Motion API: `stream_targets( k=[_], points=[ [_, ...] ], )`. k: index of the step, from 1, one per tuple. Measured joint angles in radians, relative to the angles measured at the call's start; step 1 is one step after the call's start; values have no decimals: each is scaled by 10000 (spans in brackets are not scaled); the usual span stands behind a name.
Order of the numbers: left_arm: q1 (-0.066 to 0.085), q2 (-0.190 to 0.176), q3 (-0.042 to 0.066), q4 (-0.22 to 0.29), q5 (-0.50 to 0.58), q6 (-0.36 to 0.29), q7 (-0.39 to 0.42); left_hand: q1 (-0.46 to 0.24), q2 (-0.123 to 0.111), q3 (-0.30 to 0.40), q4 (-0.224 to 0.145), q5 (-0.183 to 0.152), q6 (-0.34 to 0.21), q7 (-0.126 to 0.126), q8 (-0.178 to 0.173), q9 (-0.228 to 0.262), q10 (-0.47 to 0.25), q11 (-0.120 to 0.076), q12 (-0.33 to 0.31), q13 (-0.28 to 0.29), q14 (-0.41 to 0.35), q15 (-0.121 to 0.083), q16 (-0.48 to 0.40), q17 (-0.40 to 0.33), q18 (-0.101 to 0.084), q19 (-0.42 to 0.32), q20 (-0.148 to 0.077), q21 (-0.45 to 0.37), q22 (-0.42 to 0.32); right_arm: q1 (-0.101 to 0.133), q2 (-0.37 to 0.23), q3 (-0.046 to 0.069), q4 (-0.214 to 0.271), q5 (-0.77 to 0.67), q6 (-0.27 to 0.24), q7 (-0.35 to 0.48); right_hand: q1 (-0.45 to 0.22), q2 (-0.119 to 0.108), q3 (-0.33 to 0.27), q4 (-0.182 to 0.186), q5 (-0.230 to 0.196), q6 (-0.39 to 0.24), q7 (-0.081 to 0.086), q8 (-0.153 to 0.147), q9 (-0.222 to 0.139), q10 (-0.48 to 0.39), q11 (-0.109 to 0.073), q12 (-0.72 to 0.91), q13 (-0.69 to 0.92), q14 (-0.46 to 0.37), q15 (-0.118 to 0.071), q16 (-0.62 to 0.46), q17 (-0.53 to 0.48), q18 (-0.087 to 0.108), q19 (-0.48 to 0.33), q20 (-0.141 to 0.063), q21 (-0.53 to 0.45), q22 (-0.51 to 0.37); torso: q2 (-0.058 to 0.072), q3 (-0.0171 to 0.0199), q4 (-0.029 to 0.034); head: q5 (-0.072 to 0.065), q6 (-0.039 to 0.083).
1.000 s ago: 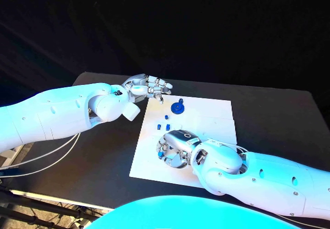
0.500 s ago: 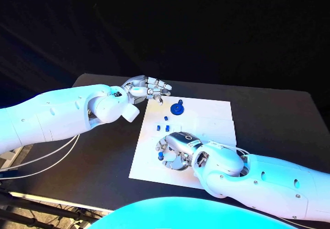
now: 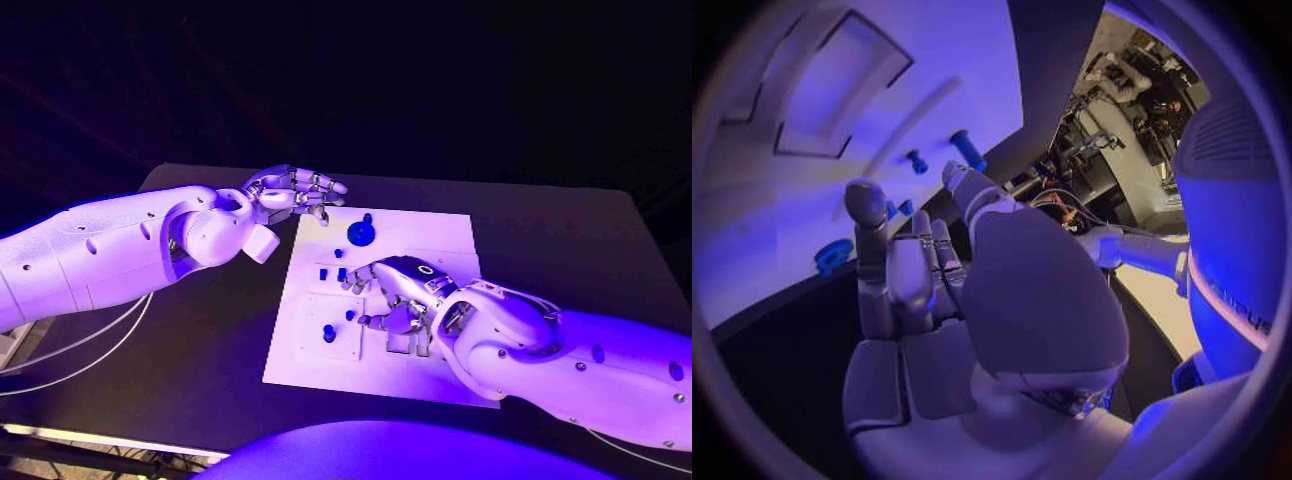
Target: Assemble the parts on the task board
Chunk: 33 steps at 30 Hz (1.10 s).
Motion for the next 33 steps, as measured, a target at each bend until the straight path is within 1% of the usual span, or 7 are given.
stream_targets(
  k=[2,9,11,13,16,23,33],
  points=[
    [-2,-7,-1,-14,-1,4,0,0,0,0,0,0,0,0,0,-1,0,0,0,-3,0,0,0,-2,0,0,0,0,0,203,-441,4,84,480,-260,314,-28,-22,319,163,0,428,107,189,43,864,-69,561,105,124,-93,195,298,-1,197,-56,418,221,-12,-11,-16,-131,4],
    [-3,-17,-17,-48,-1,16,21,0,0,0,0,0,0,0,0,-9,0,0,0,-15,0,0,0,-12,0,0,0,0,0,741,-2129,13,557,2147,-672,828,-823,-396,824,938,0,1251,-202,805,180,2895,-409,3098,1478,373,-484,582,1063,-172,904,-439,1955,907,-95,-15,-114,-563,-10],
    [-3,-45,-33,-42,0,17,21,0,0,0,0,0,0,0,0,-9,0,0,0,-15,0,0,0,-11,0,0,0,0,0,815,-2667,-5,664,2601,-654,822,-1133,-470,658,1349,0,1311,-260,1138,301,3308,-453,4888,3604,384,-502,877,1691,-402,1248,-504,2752,957,-119,-18,-149,-696,-31],
    [-3,-62,-36,-36,0,17,21,0,0,0,0,0,0,0,0,-9,0,0,-1,-15,0,0,0,-11,-1,0,0,0,0,839,-3078,-32,731,2949,-611,770,-1191,-476,419,1614,0,1288,-283,1379,392,3837,-437,6365,5836,384,-503,1139,2215,-403,1453,-521,3328,958,-138,-28,-180,-814,-58],
    [-3,-74,-41,-29,2,14,23,0,0,0,0,0,0,0,0,-9,0,0,-1,-15,0,0,0,-11,-1,0,0,0,0,844,-3585,-85,860,3389,-509,595,-1336,-378,-16,1758,0,1115,-327,1704,509,4979,-678,7830,8374,384,-502,1469,2557,-559,1655,-555,3984,958,-160,-35,-211,-964,-81],
    [-4,-82,-46,24,5,9,38,-31,31,0,0,0,0,0,37,-8,0,0,-1,-15,0,0,0,-11,-1,0,0,0,0,581,-4160,-248,1120,3674,-229,-219,-1771,-74,-923,1800,-1,1080,-324,2031,548,5802,-751,8837,10513,350,-535,1851,2574,-714,1903,-553,4856,957,-205,-57,-264,-1286,-137],
    [-5,-94,-48,101,8,9,52,-40,40,0,0,0,0,0,37,-20,0,0,-1,-27,0,0,0,-10,-1,0,0,0,0,-67,-3716,-310,1100,3507,81,-1549,-2512,360,-3208,1829,-1,1082,-395,2384,523,6142,-792,9028,11317,387,-572,1928,2573,-713,1903,-554,5162,956,-210,-71,-270,-1519,-184]
  ],
)
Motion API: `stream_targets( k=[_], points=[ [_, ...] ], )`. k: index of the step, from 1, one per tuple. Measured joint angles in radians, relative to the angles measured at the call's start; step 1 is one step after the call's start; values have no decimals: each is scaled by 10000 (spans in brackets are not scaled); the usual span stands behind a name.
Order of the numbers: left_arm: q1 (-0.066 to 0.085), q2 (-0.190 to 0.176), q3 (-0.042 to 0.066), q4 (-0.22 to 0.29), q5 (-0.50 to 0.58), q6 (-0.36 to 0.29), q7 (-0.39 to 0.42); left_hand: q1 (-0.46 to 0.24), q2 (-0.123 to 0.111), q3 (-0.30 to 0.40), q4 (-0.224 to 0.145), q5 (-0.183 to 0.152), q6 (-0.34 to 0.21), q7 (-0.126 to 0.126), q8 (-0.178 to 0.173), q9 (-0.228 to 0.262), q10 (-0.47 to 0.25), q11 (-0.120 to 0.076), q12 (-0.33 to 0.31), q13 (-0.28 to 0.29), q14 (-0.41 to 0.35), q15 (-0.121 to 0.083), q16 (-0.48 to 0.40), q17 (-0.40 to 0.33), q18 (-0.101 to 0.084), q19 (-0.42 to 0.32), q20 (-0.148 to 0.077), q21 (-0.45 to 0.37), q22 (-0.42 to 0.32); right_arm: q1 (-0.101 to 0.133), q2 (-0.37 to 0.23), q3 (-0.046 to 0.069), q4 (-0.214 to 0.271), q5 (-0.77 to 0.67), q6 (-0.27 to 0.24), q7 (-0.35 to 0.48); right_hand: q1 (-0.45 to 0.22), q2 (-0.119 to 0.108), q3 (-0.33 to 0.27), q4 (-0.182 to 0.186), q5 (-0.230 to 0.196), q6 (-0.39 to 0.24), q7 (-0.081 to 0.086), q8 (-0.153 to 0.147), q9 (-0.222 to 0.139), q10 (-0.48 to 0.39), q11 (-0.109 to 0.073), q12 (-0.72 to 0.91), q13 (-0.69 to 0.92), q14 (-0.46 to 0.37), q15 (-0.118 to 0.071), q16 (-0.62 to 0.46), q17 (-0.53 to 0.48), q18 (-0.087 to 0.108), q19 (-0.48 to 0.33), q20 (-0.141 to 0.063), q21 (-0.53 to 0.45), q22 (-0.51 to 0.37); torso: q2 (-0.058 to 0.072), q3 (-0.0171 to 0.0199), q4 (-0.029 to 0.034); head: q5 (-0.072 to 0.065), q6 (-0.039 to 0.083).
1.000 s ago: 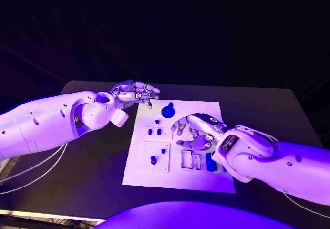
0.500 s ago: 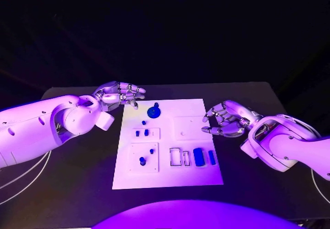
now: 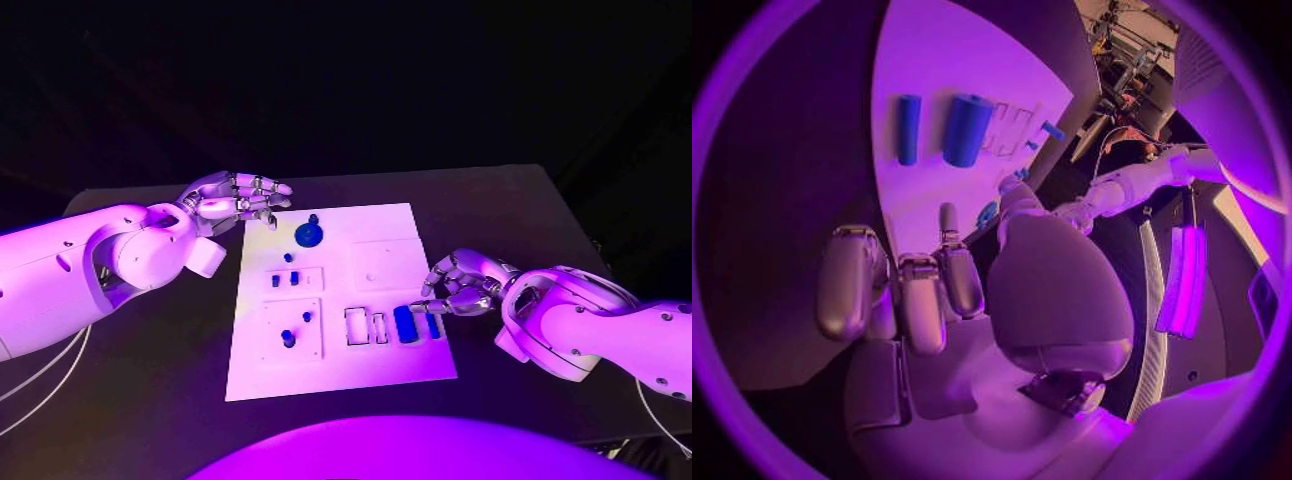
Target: Assemble the parts on the task board
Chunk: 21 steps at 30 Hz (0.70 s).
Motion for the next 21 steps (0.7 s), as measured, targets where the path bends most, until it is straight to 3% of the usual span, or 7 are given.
stream_targets(
  k=[11,14,21],
  points=[
    [-1,-26,0,14,2,2,12,0,0,0,0,0,0,0,-1,1,0,0,0,0,0,0,0,1,-1,0,0,0,0,-248,399,-6,-73,-380,259,-799,23,209,-341,-3,0,127,-126,131,4,153,-59,95,342,-1,-72,40,-1,0,37,-38,359,-1,1,-1,10,56,-56],
    [-1,-27,0,18,3,3,13,0,0,0,0,0,0,0,-1,1,0,0,0,0,0,0,0,1,0,0,0,0,0,-300,497,-4,-126,-473,364,-933,-19,251,-415,13,0,152,-152,205,23,177,-82,103,355,-1,-72,60,-2,-151,37,-38,383,-2,2,-1,11,68,-65],
    [-1,-47,0,23,4,6,13,0,0,0,0,0,0,0,-1,1,0,0,0,1,0,0,0,1,0,0,0,0,0,-402,705,-4,-235,-659,612,-1255,-83,314,-443,13,0,162,-161,247,26,188,-94,103,355,-1,-71,79,-3,-151,37,-38,533,-3,5,-1,7,120,-83]
  ],
)
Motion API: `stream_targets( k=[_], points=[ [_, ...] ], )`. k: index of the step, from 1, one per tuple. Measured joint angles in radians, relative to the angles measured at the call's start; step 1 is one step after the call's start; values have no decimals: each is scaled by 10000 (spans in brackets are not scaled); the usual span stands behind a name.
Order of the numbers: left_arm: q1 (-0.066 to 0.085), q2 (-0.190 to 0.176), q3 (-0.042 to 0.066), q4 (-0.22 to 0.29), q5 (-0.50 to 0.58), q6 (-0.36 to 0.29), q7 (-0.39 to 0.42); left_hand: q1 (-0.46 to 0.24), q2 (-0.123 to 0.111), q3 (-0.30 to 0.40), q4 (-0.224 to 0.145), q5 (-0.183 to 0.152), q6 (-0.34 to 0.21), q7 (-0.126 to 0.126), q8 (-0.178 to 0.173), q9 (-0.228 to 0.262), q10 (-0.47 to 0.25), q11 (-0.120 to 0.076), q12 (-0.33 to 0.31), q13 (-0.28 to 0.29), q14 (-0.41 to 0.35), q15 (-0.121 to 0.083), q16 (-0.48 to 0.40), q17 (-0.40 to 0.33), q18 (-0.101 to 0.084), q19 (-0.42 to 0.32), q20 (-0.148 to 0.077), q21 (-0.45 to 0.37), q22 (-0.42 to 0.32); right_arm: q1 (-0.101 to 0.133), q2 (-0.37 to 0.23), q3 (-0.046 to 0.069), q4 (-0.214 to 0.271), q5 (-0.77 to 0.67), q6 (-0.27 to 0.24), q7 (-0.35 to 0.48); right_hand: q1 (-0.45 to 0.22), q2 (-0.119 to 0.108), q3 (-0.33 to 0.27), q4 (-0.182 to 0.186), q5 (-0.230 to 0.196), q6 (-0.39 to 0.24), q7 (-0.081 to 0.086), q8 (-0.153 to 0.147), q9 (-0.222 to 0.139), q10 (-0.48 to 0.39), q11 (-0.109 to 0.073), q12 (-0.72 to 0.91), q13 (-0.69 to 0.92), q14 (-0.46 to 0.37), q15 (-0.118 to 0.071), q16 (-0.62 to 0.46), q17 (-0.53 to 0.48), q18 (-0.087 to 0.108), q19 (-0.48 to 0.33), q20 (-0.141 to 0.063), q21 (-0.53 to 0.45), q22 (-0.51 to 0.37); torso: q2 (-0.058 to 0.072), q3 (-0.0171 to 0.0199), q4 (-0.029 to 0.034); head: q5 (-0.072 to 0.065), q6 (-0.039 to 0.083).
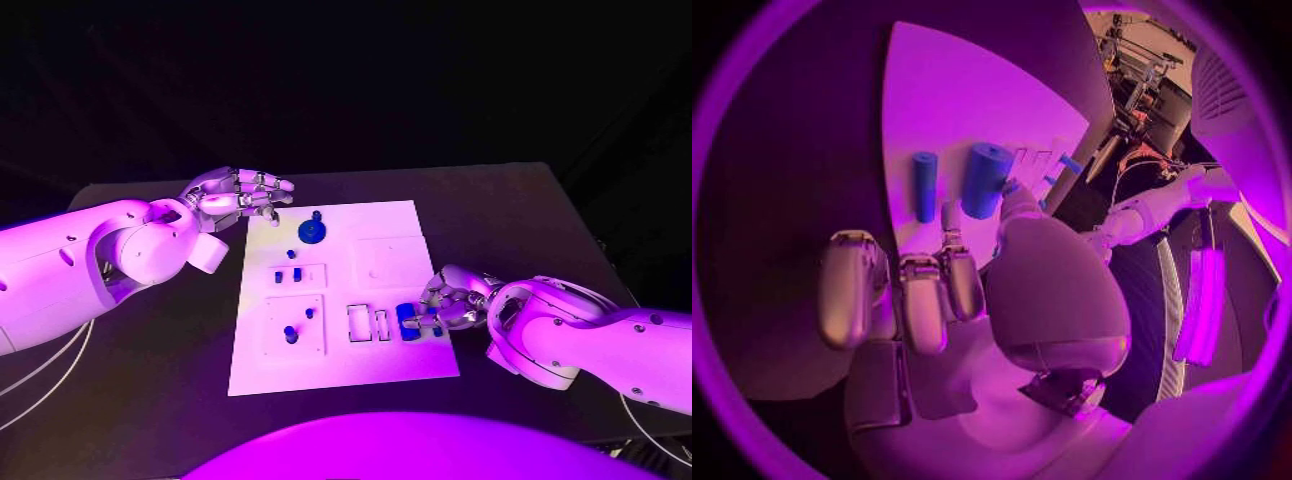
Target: Assemble the parts on the task board
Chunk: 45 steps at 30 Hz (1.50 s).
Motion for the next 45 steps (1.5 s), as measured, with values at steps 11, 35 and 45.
stream_targets(
  k=[11,35,45],
  points=[
    [0,-5,0,7,-1,6,-7,-27,27,0,0,0,0,0,0,-13,0,0,49,-13,0,0,0,0,0,0,0,0,0,-61,327,33,-105,-229,195,-295,-66,66,-63,9,0,52,-47,109,68,35,-35,-1,-1,0,0,0,-1,-1,-1,0,0,-1,1,6,0,-6,48],
    [0,-2,0,-2,-9,19,-17,-27,27,0,0,0,0,0,39,-11,-36,-36,49,-12,0,0,0,-8,-1,0,0,0,0,-92,460,72,-12,-156,-35,-446,2299,-425,2268,32,35,455,-161,40,-287,304,-234,40,-5,0,-214,39,-4,-1,32,-181,81,-3,-1,1,-5,2,80],
    [0,20,-1,-17,-9,24,-19,-27,27,0,0,0,0,0,39,-10,-36,-36,49,-11,0,0,0,-7,0,0,0,0,0,267,353,47,232,1083,-569,-414,1845,-281,2938,-201,-29,449,-156,29,-402,465,-320,165,-6,0,-287,38,-4,0,32,-252,124,-1,0,-3,-5,-4,162]
  ],
)
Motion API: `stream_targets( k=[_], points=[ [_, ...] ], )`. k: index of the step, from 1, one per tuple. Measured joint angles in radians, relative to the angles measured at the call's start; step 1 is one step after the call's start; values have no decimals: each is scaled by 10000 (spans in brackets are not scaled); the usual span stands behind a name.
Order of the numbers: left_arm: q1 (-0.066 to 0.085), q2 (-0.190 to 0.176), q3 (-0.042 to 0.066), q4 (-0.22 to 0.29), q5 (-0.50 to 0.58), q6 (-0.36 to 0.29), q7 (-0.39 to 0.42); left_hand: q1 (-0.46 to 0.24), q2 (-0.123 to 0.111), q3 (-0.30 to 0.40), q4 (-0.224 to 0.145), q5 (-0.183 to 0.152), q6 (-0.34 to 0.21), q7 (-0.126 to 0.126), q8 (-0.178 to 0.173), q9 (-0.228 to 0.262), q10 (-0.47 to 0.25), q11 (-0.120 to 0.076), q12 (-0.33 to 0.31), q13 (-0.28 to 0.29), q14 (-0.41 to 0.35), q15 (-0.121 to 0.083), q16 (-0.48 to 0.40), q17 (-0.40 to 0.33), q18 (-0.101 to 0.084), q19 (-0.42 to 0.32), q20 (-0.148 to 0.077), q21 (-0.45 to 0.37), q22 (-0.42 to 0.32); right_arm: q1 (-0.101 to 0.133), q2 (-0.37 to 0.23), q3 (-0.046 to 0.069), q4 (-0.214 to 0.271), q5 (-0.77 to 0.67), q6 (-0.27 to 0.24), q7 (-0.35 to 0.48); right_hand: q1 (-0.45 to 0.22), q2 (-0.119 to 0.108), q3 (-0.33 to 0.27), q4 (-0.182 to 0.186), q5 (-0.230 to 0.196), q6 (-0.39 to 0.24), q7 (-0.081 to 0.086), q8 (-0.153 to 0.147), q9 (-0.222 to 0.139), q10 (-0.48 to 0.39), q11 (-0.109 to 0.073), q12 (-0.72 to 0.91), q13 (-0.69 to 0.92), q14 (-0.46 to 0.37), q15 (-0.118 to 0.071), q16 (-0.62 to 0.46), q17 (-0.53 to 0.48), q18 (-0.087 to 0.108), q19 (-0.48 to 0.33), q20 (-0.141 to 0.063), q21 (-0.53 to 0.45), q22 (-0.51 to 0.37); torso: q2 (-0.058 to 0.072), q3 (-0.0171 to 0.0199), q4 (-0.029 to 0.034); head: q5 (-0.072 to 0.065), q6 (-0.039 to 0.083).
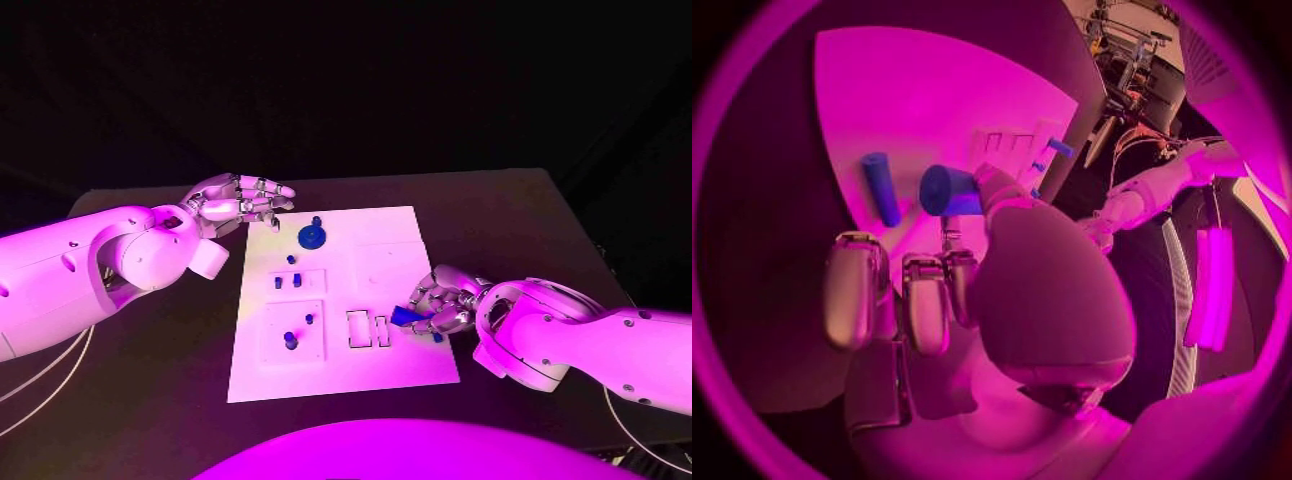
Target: Assemble the parts on the task board
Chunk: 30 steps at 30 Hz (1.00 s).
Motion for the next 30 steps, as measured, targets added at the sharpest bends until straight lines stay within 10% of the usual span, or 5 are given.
stream_targets(
  k=[19,30],
  points=[
    [0,31,0,1,0,14,-2,0,0,0,0,0,0,0,-6,1,0,0,0,0,0,0,0,1,-1,0,0,0,0,177,846,13,-93,1077,-278,237,-1917,-46,563,191,51,106,104,16,12,7,8,196,-2,-1,1,-1,6,-1,0,1,154,3,8,-7,-3,110,-18],
    [1,29,0,6,0,33,-6,0,0,0,0,0,0,0,-6,-5,1,1,0,0,0,0,0,2,1,0,0,0,0,-23,1417,11,-476,1042,-85,169,-2466,80,405,169,21,111,105,628,24,55,-18,303,-3,0,-71,38,7,0,-6,-4,154,2,8,-5,4,165,-59]
  ],
)
